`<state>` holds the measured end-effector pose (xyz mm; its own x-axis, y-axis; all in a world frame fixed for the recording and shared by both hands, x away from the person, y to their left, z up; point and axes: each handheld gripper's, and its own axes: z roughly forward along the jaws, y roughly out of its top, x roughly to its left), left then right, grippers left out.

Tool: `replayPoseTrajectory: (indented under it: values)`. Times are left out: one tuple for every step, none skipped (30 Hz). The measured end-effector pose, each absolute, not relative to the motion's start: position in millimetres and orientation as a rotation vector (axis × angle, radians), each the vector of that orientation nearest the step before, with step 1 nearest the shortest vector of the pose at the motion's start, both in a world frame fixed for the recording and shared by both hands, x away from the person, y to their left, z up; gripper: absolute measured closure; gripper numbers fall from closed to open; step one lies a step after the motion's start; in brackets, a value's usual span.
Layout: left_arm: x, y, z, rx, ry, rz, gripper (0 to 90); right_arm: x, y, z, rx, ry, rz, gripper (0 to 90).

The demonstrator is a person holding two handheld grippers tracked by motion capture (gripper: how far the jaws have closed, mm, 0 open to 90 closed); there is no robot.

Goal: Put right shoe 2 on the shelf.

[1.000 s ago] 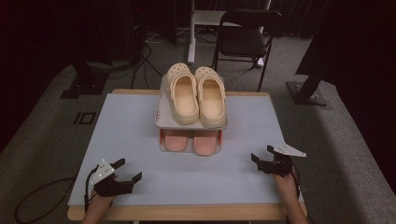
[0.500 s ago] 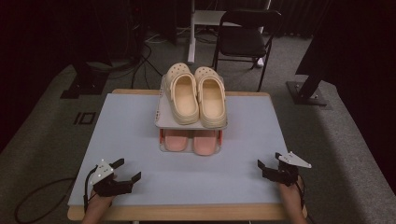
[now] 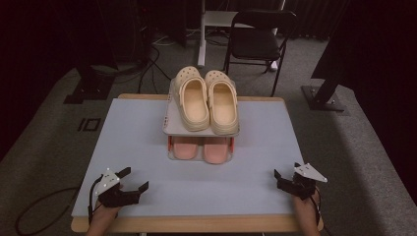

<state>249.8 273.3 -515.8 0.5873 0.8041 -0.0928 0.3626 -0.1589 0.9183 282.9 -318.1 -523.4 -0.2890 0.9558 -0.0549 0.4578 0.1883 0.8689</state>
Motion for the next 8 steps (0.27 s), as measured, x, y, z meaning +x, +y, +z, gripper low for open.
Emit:
replayPoseTrajectory:
  values:
    - [249.9,273.2,-516.1,1.759,0.962,0.519,7.4,283.1,-318.1,-523.4,1.334,1.838,1.02,13.5]
    - [249.9,273.1,-516.3,1.761,0.961,0.519,7.4,283.1,-317.6,-523.6,1.335,1.835,1.013,13.5]
    - [250.0,273.0,-516.6,1.759,0.962,0.516,7.4,283.2,-317.4,-523.7,1.332,1.838,1.01,13.5]
    - [250.1,273.0,-516.7,1.759,0.962,0.515,7.4,283.3,-316.8,-523.8,1.328,1.84,0.999,13.5]
    - [250.1,272.8,-516.8,1.759,0.963,0.515,7.4,283.5,-316.1,-523.9,1.331,1.839,0.992,13.5]
    - [250.2,272.8,-516.8,1.759,0.963,0.515,7.4,283.8,-315.8,-524.0,1.33,1.842,0.988,13.5]
    - [250.3,272.6,-516.9,1.759,0.962,0.514,7.4,284.1,-315.7,-524.1,1.335,1.845,0.987,13.5]
    - [250.3,272.5,-516.9,1.761,0.961,0.515,7.4,284.4,-315.8,-524.1,1.338,1.845,0.985,13.5]
